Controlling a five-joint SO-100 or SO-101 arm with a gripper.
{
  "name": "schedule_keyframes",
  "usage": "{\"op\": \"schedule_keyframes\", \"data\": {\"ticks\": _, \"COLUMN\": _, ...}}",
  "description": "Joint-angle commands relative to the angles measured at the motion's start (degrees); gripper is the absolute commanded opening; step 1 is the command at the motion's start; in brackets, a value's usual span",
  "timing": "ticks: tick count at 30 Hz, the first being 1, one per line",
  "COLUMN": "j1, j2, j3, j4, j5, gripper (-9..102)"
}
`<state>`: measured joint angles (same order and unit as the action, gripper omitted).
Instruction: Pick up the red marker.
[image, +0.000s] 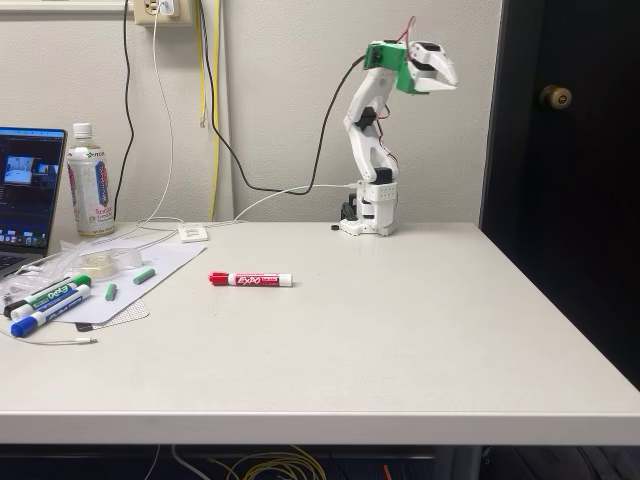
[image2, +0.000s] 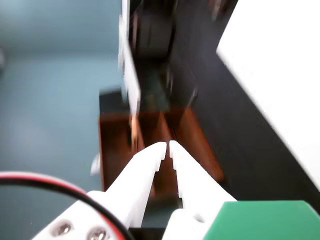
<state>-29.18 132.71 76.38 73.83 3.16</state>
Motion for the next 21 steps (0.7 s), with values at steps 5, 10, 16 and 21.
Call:
{"op": "schedule_keyframes", "data": {"ticks": 5, "j1": 13.54, "j2": -7.12, "j3": -2.37, "j4": -0.18, "j5": -1.85, "gripper": 0}}
{"op": "schedule_keyframes", "data": {"ticks": 10, "j1": 21.53, "j2": -10.46, "j3": -2.46, "j4": -0.97, "j5": -5.98, "gripper": 0}}
{"op": "schedule_keyframes", "data": {"ticks": 16, "j1": 29.71, "j2": -17.49, "j3": -6.42, "j4": 0.18, "j5": -12.39, "gripper": 0}}
{"op": "schedule_keyframes", "data": {"ticks": 21, "j1": 34.72, "j2": -30.41, "j3": -21.71, "j4": 7.29, "j5": -18.37, "gripper": 0}}
